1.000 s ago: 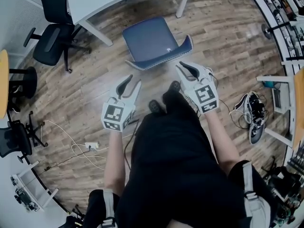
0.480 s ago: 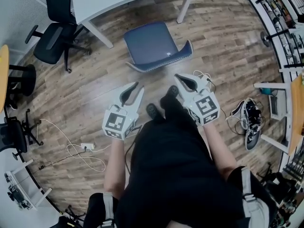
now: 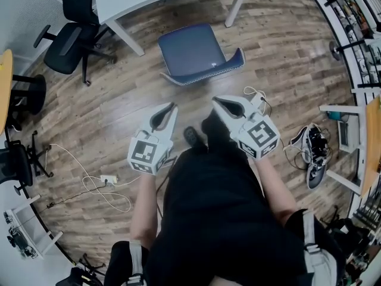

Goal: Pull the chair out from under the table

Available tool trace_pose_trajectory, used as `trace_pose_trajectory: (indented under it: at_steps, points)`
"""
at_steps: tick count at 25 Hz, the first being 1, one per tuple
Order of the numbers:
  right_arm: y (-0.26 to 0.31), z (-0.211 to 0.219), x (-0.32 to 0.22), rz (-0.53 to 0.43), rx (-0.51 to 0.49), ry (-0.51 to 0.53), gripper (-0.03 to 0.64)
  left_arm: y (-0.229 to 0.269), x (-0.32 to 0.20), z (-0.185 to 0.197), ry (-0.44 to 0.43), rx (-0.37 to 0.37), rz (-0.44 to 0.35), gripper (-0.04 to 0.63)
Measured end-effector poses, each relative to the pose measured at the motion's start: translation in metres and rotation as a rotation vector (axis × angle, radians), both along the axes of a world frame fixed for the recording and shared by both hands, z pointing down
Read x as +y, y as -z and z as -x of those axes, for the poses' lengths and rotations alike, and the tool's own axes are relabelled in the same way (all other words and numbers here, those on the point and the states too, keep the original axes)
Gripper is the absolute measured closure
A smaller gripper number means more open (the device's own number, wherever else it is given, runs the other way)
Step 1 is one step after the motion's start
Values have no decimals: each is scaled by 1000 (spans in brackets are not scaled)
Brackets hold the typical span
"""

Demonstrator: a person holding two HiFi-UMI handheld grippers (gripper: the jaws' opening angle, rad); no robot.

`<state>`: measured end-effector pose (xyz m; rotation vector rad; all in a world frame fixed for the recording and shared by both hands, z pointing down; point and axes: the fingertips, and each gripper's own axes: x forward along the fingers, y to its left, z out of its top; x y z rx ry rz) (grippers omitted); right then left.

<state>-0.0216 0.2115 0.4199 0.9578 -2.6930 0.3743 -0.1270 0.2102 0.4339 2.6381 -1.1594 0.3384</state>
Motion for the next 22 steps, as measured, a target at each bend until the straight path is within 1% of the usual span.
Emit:
trace_pose_trajectory:
  at_steps: [4,8,12,20,22]
  points:
    - [10,4,6,2,-43,11,615,3,0,0,-11,-3,-7,572]
    - [15,6,7,-7,-49,18,615,4,1,-2,-19,0,-10,584]
    - [15,13,5,14,-62,37,617,2,1,3,-20,3,-2,584]
    - [15,17,-6,19,-61,44,617,0,-4,8,-4,3,5,584]
    - [15,17,-6,9,-43,48,617,0,-2,8,-4,3,8,584]
